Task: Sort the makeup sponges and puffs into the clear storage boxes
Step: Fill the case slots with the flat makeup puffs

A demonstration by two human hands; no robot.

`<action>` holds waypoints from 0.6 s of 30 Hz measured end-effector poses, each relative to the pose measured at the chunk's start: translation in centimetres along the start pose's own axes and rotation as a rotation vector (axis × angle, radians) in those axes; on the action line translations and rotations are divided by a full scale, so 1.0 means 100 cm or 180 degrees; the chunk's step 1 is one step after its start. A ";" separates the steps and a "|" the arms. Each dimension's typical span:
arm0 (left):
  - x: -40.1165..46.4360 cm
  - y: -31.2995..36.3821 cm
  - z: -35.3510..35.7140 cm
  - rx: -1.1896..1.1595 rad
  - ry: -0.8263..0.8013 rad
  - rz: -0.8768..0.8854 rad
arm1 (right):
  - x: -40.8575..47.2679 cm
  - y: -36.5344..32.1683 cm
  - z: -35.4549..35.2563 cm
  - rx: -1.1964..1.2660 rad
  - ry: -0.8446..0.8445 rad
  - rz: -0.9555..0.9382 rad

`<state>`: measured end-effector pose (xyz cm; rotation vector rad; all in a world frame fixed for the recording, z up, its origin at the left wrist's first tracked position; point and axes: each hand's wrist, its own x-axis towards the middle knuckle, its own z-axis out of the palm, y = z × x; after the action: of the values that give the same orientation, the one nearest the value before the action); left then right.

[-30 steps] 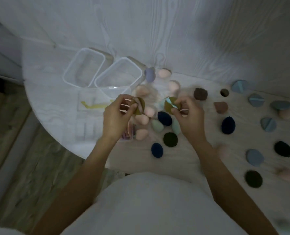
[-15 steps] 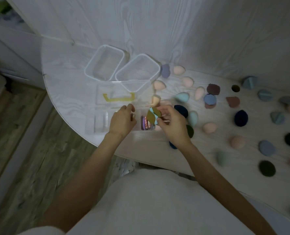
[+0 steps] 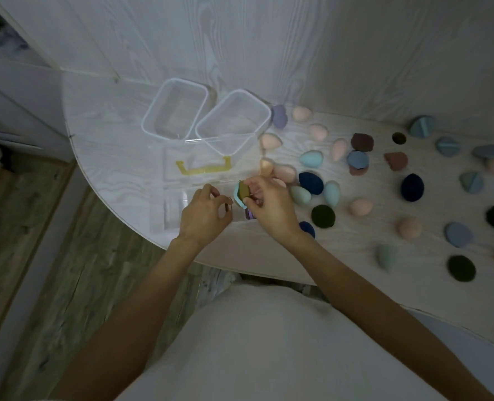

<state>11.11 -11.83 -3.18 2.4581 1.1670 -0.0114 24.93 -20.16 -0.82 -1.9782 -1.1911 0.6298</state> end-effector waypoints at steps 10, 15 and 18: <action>0.003 0.002 0.003 -0.0602 0.0080 -0.0192 | 0.008 -0.012 0.031 -0.1971 -0.0565 -0.0422; 0.003 0.002 0.000 -0.0772 0.0067 -0.0195 | 0.011 -0.003 0.038 -0.1766 -0.0691 -0.0192; 0.003 -0.002 0.000 -0.0860 -0.0011 -0.0200 | 0.012 0.007 0.039 -0.1122 -0.0762 0.0037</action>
<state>11.12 -11.50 -3.31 2.1847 1.1615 0.1162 23.04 -17.99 -3.77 -2.2478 -1.5219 0.7173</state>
